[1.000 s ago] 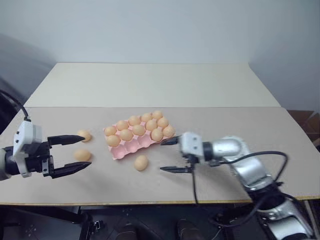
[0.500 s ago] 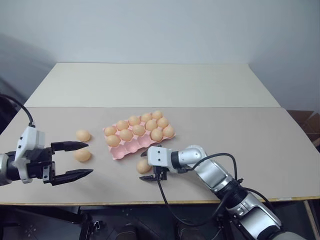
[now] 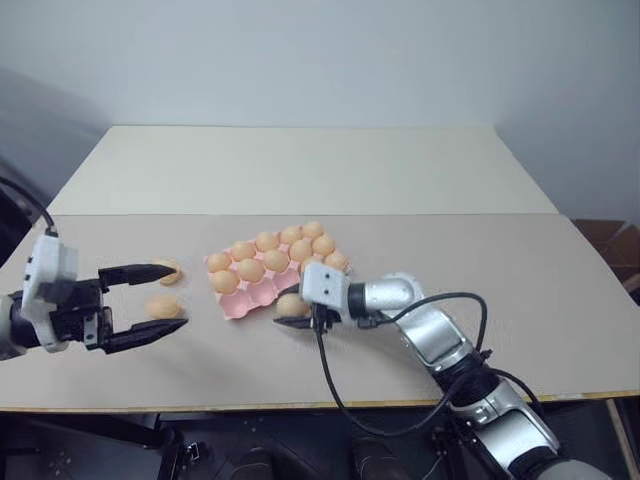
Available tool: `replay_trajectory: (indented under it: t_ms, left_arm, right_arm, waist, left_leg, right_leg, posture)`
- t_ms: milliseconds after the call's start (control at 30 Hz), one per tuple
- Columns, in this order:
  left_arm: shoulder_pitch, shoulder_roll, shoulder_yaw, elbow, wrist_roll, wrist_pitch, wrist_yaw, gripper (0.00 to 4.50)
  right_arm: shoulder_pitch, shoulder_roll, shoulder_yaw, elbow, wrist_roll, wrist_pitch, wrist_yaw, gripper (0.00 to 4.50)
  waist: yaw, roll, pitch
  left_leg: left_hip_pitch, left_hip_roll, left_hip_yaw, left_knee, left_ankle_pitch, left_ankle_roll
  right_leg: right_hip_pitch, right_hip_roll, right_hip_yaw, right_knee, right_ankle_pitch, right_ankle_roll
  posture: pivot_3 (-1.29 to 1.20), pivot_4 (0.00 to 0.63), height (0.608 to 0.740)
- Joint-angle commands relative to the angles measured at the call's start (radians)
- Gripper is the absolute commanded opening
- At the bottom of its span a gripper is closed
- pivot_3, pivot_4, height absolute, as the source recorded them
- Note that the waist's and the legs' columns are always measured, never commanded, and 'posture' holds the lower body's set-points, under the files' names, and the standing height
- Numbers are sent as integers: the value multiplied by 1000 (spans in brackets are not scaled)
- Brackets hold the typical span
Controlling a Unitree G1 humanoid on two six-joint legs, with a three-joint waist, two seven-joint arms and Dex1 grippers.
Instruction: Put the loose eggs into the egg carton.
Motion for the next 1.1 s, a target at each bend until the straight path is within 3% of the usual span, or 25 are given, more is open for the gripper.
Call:
replay_trajectory:
  t_ms: [33,233,467,500,733,900,1100]
  left_arm:
    - [-19,-14,37,-10,-42,17,38,4500]
    - [-15,-19,26,-16,-41,6,43,4500]
    - [-9,-16,26,-13,-36,1,35,4500]
    - [-9,-16,25,-12,-34,0,34,4500]
    - [-2,-14,33,2,-15,-9,43,4500]
    - [25,6,40,26,20,-25,16,4500]
    - [40,16,35,46,47,-43,-9,4500]
  right_arm:
    - [-48,74,-38,37,2,-2,-97,1956]
    - [-85,144,-49,179,-51,-42,-208,1956]
    - [-88,156,-67,170,-40,-17,-235,4360]
    - [-88,152,-77,158,-35,-14,-239,4484]
    - [-36,26,-209,-84,119,92,-140,4484]
    - [65,-217,-366,-246,318,151,61,4484]
    - [152,-480,-515,-240,499,158,308,4484]
  waist:
    - [-2,0,0]
    - [-2,0,0]
    - [-2,0,0]
    - [-3,0,0]
    - [3,0,0]
    - [12,0,0]
    - [3,0,0]
  left_leg:
    - [0,0,0,0,0,0]
    - [-1,0,0,0,0,0]
    - [-1,0,0,0,0,0]
    - [-1,0,0,0,0,0]
    - [-2,0,0,0,0,0]
    - [-2,0,-1,0,0,0]
    - [0,0,0,0,0,0]
  right_leg:
    - [0,0,0,0,0,0]
    - [0,0,0,0,0,0]
    - [0,0,-1,0,0,0]
    - [0,0,-1,0,0,0]
    - [-1,0,-1,-1,0,0]
    - [0,-1,-2,-2,0,0]
    - [1,0,-1,-2,0,0]
  posture:
    - [0,150,740]
    - [0,150,740]
    - [0,150,740]
    - [0,150,740]
    - [0,150,740]
    - [0,150,740]
    - [0,150,740]
